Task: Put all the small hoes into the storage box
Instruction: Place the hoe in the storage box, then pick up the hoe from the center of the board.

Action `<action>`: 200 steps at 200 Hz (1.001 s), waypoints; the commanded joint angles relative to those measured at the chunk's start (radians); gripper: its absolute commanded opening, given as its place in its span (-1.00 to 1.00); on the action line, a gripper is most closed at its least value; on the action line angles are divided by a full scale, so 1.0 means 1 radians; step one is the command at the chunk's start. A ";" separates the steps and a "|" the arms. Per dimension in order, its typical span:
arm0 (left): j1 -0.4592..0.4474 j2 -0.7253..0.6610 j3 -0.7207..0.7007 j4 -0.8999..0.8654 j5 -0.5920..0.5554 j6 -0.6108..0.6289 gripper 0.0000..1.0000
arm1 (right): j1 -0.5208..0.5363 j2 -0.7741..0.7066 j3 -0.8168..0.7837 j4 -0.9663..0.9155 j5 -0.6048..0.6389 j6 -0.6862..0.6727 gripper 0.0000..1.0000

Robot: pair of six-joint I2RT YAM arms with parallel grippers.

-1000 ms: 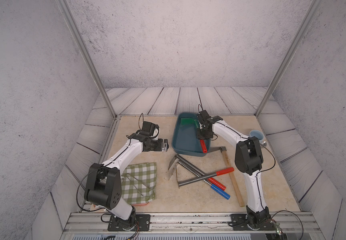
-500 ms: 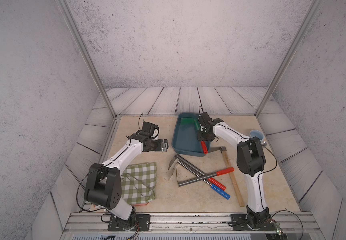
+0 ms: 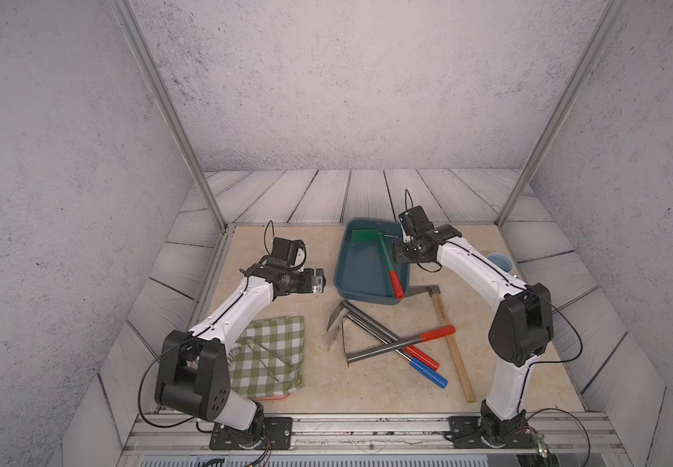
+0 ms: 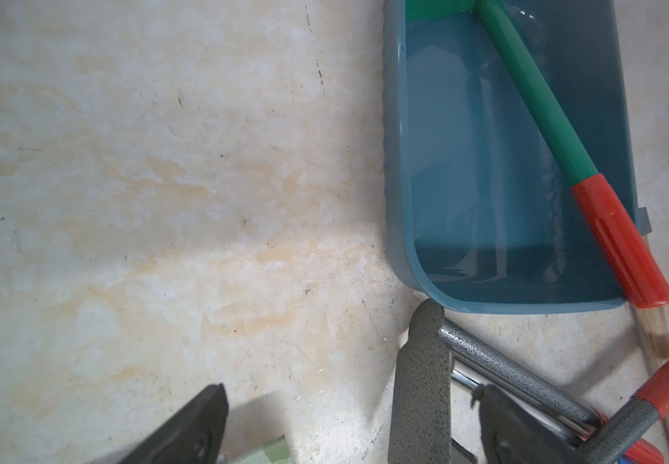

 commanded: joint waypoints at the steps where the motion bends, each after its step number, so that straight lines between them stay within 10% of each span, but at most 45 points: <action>1: -0.006 -0.024 0.013 -0.031 0.003 -0.004 0.99 | -0.004 -0.078 -0.063 -0.052 0.015 -0.025 0.30; 88: -0.006 -0.017 0.036 -0.067 -0.007 -0.007 0.98 | 0.025 -0.389 -0.420 -0.031 -0.136 -0.065 0.31; 200: -0.006 -0.034 0.025 -0.071 -0.045 -0.010 0.98 | 0.085 -0.512 -0.531 -0.123 -0.036 0.015 0.31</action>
